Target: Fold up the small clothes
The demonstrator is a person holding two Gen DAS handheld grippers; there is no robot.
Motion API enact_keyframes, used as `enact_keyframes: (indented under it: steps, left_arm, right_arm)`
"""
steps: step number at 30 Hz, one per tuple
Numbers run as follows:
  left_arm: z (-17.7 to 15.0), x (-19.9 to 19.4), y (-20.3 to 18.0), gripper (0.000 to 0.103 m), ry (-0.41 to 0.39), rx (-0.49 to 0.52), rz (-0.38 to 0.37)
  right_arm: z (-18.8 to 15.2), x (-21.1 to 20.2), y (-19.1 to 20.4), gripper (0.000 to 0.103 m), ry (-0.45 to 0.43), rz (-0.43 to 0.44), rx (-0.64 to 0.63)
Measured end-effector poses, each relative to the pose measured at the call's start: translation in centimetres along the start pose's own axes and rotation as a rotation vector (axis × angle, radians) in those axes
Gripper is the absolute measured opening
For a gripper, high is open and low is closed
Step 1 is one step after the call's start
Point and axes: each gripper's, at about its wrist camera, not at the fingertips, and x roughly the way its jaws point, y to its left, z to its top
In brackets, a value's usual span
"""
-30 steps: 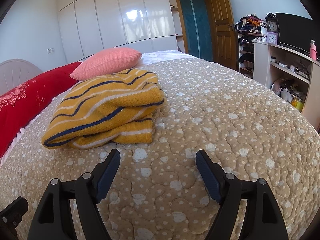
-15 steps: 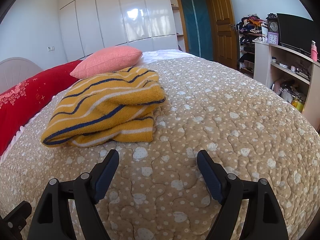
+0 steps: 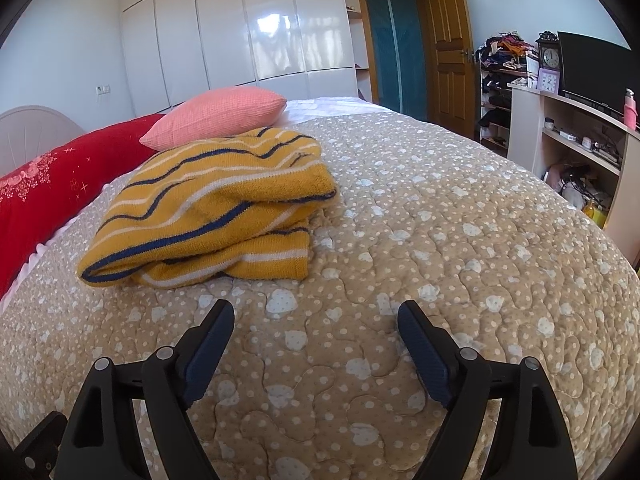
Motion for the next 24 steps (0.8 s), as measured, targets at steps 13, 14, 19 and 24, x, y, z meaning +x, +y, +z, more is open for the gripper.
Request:
enact_keyframes:
  steps: [13, 14, 19, 24]
  left_arm:
    - [-0.26, 0.03, -0.32, 0.103, 0.003, 0.021, -0.004]
    - [-0.28, 0.03, -0.33, 0.103, 0.004, 0.021, -0.004]
    - [-0.35, 0.15, -0.32, 0.103, 0.007, 0.022, -0.002]
    - [-0.35, 0.14, -0.32, 0.103, 0.006, 0.023, -0.002]
  right_arm:
    - [-0.08, 0.28, 0.32, 0.089, 0.002, -0.008, -0.010]
    - [-0.10, 0.27, 0.32, 0.089, 0.001, -0.008, -0.010]
    - [-0.10, 0.27, 0.33, 0.089, 0.002, -0.009, -0.011]
    - [-0.09, 0.27, 0.34, 0.089, 0.002, -0.009, -0.010]
